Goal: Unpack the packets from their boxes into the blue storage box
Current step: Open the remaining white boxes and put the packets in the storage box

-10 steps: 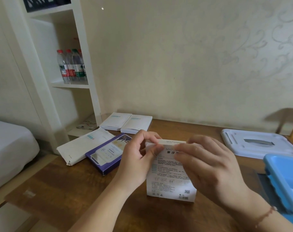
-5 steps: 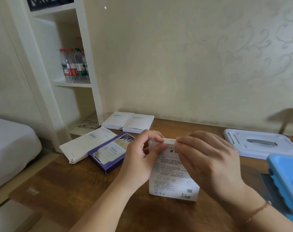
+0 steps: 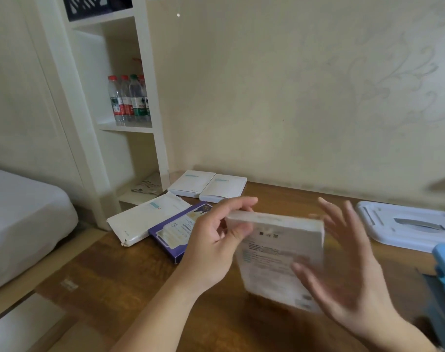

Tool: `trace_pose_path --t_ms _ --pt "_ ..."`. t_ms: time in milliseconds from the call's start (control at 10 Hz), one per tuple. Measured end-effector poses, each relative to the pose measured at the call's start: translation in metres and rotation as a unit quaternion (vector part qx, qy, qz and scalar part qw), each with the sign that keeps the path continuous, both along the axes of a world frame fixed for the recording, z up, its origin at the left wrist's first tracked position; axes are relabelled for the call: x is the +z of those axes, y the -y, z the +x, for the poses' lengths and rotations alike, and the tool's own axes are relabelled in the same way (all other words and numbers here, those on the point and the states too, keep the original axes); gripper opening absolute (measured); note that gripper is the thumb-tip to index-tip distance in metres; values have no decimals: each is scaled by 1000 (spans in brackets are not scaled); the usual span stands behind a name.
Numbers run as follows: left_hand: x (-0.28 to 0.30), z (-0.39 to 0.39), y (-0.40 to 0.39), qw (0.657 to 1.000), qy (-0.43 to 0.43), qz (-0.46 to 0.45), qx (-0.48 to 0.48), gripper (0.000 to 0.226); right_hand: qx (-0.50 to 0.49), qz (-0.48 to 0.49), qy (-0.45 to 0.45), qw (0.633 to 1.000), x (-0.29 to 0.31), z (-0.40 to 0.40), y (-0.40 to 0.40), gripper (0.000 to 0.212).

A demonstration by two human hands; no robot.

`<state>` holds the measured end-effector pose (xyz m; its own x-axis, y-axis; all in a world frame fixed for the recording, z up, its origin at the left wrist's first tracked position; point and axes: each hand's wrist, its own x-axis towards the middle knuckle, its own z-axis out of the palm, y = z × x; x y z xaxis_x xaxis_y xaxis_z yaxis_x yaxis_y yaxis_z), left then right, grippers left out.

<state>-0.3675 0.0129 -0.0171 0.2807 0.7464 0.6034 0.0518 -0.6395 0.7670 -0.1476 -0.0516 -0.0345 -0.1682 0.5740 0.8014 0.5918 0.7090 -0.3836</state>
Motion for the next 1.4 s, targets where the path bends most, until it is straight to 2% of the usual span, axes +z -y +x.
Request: trace_pose_path --t_ms 100,200,300,400,500,600,700,800,900,1000,1100,1200,1300,1400 --pt "-6 -11 -2 991 98 -73 -56 22 161 -257 -109 947 -5 -5 12 104" --pt "-16 -23 -8 943 221 -186 -163 21 253 -388 -100 880 6 -26 11 97" --pt "-20 -36 -17 885 320 -227 -252 28 266 -539 -202 774 10 -44 2 134" --pt "-21 -40 -26 871 298 -235 -312 43 311 -593 -152 727 5 -61 -8 108" --pt "-30 -54 -41 915 181 -273 -236 50 271 -605 -125 738 -2 -70 -17 89" --pt "-44 -69 -57 957 -175 -213 94 17 245 -592 -307 704 -17 -64 -28 52" --pt "-47 -65 -61 810 -527 -117 228 56 102 -527 -401 743 -29 -47 -40 32" --pt "-56 -69 -60 793 -576 -98 175 57 -7 -486 -393 780 -31 -32 -54 23" --pt "-59 -94 -52 857 -502 -117 28 63 -64 -481 -343 804 -24 -19 -61 23" --pt "-59 -106 -50 879 -445 -150 -82 77 -60 -482 -271 831 -14 -15 -64 18" --pt "-60 -101 -50 898 -415 -140 -32 71 -56 -505 -213 835 -12 -21 -67 14" --pt "-60 -88 -37 901 -407 -101 113 49 -62 -543 -202 813 -19 -26 -65 13" --pt "-67 -84 -10 858 -431 -177 217 69 -126 -522 -162 828 -28 -33 -59 15" --pt "-68 -74 23 828 -458 -269 181 89 -211 -478 -29 853 -30 -42 -51 31"
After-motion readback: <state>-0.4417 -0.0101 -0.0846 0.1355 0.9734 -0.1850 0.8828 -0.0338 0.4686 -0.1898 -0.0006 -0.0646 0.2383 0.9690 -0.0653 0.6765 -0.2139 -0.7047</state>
